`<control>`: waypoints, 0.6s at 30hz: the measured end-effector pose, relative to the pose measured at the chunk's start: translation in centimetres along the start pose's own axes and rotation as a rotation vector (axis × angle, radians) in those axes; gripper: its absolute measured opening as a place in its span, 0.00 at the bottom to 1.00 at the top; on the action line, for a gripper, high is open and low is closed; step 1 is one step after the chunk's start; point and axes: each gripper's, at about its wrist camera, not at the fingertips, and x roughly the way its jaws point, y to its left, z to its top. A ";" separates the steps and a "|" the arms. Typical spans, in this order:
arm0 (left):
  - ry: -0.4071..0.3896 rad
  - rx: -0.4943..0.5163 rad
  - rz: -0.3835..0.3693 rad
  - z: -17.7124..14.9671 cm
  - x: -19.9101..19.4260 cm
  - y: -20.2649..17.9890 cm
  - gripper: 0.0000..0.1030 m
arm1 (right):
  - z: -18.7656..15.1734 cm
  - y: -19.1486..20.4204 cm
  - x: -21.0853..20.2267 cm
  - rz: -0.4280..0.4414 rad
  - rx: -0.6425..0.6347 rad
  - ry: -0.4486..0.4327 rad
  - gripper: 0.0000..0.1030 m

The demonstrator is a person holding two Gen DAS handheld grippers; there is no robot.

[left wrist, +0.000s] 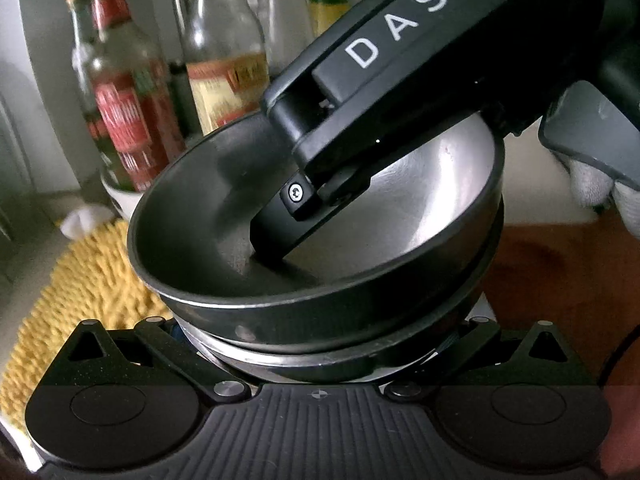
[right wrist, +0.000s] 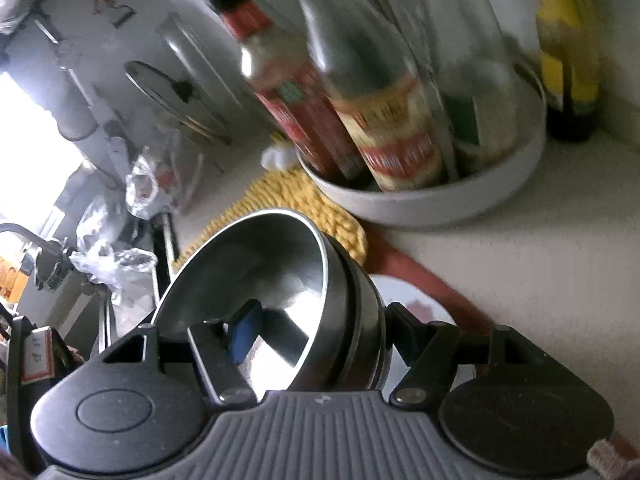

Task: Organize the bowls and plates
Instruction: 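Lift the bowl stack and lower it onto the pink-flowered plate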

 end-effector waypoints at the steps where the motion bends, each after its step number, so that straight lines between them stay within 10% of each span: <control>1: 0.010 0.002 -0.003 -0.4 0.1 -0.4 1.00 | -0.3 -0.3 0.3 -0.002 0.005 0.009 0.62; 18: 0.083 0.041 0.044 -1.5 -2.3 -0.2 1.00 | -1.8 -1.0 1.6 -0.005 -0.050 0.049 0.62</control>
